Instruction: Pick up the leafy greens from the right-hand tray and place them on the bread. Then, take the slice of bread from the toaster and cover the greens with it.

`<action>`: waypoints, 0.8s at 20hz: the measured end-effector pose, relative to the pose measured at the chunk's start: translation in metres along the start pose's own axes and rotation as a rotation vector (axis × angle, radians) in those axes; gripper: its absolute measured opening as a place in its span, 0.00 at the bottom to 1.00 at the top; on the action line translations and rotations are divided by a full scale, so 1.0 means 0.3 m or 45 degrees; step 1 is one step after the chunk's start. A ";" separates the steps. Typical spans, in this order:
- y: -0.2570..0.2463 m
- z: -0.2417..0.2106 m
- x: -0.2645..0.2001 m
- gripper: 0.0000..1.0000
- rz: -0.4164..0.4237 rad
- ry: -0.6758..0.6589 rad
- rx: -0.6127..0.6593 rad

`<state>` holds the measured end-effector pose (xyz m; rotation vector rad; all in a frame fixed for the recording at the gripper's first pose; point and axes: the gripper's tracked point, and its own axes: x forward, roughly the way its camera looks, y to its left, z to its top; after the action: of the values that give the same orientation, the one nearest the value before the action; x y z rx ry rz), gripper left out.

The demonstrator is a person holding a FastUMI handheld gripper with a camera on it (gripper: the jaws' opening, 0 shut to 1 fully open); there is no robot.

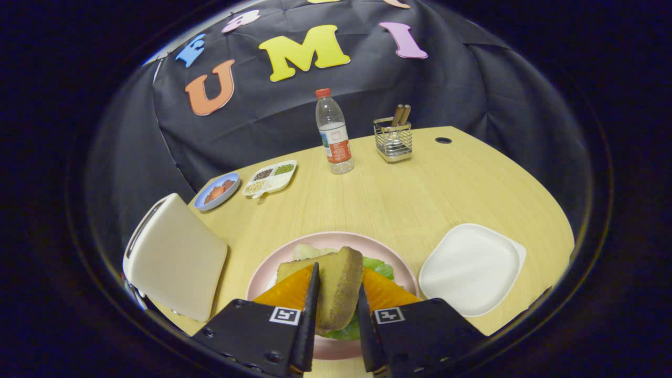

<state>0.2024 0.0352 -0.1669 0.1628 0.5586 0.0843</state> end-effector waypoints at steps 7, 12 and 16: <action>-0.040 0.003 -0.019 0.60 -0.064 -0.022 0.010; -0.062 0.098 -0.170 0.85 -0.145 -0.158 -0.004; -0.064 0.241 -0.432 0.95 -0.237 -0.424 -0.101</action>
<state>0.1321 -0.0091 -0.0426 0.0446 0.2358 -0.1007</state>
